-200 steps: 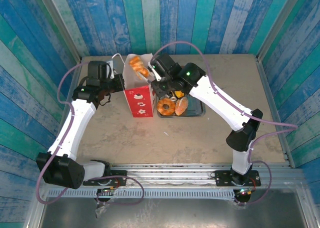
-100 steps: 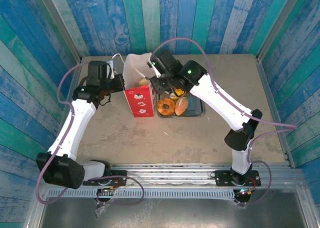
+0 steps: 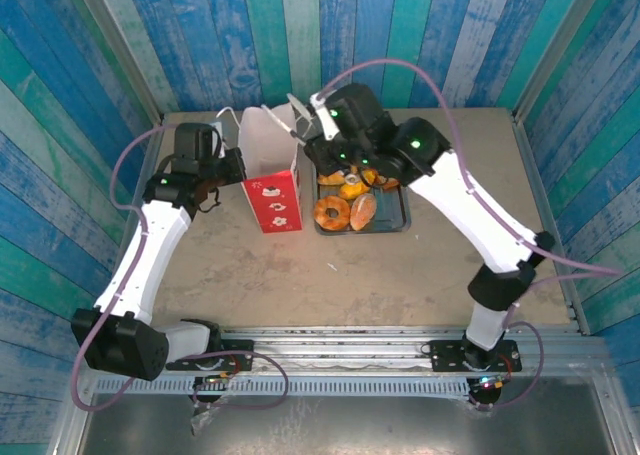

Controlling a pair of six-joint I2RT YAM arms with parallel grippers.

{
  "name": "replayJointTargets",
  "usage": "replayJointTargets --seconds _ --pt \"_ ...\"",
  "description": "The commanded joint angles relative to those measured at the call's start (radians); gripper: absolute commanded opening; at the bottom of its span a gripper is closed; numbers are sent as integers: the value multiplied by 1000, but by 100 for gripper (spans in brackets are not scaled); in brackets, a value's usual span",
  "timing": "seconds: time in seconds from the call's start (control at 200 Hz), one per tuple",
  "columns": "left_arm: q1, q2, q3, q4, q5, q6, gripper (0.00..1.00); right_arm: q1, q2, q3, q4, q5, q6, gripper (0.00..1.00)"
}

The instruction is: Place the fake bread into the paper bag

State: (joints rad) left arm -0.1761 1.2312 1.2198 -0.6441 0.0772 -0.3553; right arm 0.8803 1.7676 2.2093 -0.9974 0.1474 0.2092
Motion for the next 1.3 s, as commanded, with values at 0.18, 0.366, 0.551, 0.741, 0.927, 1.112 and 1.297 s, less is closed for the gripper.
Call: replayJointTargets --seconds 0.18,0.366,0.551,0.741,0.927,1.112,1.297 --pt "3 -67 -23 39 -42 -9 31 -149 -319 -320 33 -17 77 52" --pt "3 -131 -38 73 -72 -10 55 -326 -478 -619 32 -168 131 52" --pt "2 -216 -76 118 -116 -11 77 -407 -548 -842 29 -280 174 52" --pt "2 -338 -170 196 -177 1 93 -417 -529 -992 39 -364 232 52" --pt "2 -454 -257 247 -222 25 96 -420 -489 -1096 105 -416 290 53" --pt "3 -557 -366 317 -213 27 94 -419 -449 -1114 156 -430 333 57" --pt "3 -611 -410 328 -226 67 94 -396 -395 -1095 174 -424 360 58"
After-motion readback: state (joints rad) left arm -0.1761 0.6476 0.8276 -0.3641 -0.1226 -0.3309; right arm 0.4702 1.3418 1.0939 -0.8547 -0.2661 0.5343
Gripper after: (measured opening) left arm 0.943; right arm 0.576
